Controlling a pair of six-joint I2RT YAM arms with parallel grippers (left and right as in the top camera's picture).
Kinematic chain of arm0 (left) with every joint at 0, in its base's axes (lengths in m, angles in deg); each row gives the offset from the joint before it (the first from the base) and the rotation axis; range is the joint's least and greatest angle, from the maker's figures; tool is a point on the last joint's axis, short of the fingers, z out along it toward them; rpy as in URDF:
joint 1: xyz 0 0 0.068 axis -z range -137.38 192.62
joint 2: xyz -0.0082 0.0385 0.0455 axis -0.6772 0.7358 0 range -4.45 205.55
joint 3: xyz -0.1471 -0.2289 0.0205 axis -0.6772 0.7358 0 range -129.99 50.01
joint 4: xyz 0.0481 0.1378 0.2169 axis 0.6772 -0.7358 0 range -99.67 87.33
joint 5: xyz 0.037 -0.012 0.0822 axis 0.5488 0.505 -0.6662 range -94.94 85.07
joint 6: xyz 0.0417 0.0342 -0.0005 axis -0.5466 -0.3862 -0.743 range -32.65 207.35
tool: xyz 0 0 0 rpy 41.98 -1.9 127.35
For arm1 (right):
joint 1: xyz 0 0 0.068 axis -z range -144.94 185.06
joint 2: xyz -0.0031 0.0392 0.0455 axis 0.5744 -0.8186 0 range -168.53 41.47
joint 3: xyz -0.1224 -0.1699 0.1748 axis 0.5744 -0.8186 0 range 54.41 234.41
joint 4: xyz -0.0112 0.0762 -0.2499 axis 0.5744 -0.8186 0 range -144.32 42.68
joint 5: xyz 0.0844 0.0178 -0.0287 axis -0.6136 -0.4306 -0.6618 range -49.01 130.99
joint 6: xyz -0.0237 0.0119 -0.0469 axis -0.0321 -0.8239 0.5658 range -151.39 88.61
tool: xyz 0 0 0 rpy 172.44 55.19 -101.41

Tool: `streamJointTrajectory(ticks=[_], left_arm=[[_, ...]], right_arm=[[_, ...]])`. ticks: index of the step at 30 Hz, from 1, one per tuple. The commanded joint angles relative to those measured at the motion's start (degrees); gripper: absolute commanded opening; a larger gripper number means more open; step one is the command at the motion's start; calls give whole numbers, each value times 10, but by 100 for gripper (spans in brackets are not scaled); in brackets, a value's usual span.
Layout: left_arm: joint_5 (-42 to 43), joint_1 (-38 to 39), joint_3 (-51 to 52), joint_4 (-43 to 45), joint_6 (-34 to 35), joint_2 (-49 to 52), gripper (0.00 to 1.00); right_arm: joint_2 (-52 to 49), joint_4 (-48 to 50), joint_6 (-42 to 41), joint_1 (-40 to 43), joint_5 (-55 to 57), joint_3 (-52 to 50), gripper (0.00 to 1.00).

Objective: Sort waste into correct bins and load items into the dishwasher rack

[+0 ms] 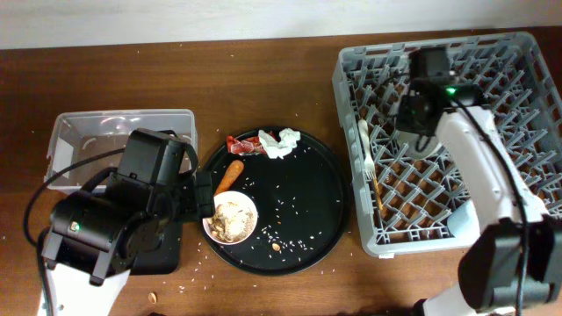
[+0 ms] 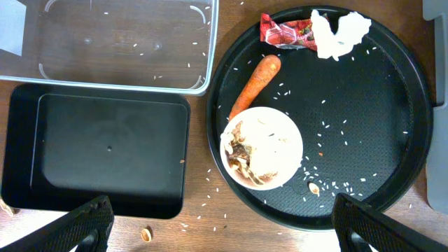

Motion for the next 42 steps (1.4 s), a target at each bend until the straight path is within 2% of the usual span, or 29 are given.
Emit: streamJointTrajectory(ticks=[1, 2, 3, 9, 12, 15, 16, 19, 20, 21, 26, 36, 39, 42], left_arm=[[-8, -2, -7, 1, 7, -5, 99], [-8, -2, -7, 1, 7, -5, 99], [-8, -2, -7, 1, 7, -5, 99], [-8, -2, -7, 1, 7, -5, 99], [-8, -2, -7, 1, 7, -5, 99], [-8, -2, -7, 1, 7, -5, 99], [-8, -2, -7, 1, 7, -5, 99], [-8, -2, -7, 1, 7, -5, 99], [-8, -2, -7, 1, 7, -5, 99], [-8, -2, -7, 1, 7, -5, 99], [-8, -2, -7, 1, 7, -5, 99], [-8, -2, -7, 1, 7, -5, 99], [-67, -2, -7, -44, -95, -5, 99], [-68, -2, -7, -101, -101, -5, 99]], right_arm=[[39, -10, 19, 35, -18, 6, 6], [52, -10, 50, 40, -47, 6, 15], [67, -12, 58, 40, -58, 6, 18], [178, -28, 58, 40, -94, 19, 33], [259, -82, 49, 40, -114, 47, 39], [360, -156, 49, 40, -162, 70, 56], [397, -174, 50, 40, -173, 70, 66], [485, -204, 50, 40, -180, 70, 79], [517, -210, 50, 40, -180, 70, 90], [542, -214, 50, 40, -180, 70, 94], [627, -245, 50, 40, -179, 70, 99], [634, -248, 50, 40, -180, 69, 98], [634, -248, 50, 40, -180, 69, 99], [634, -248, 50, 40, -180, 69, 99]])
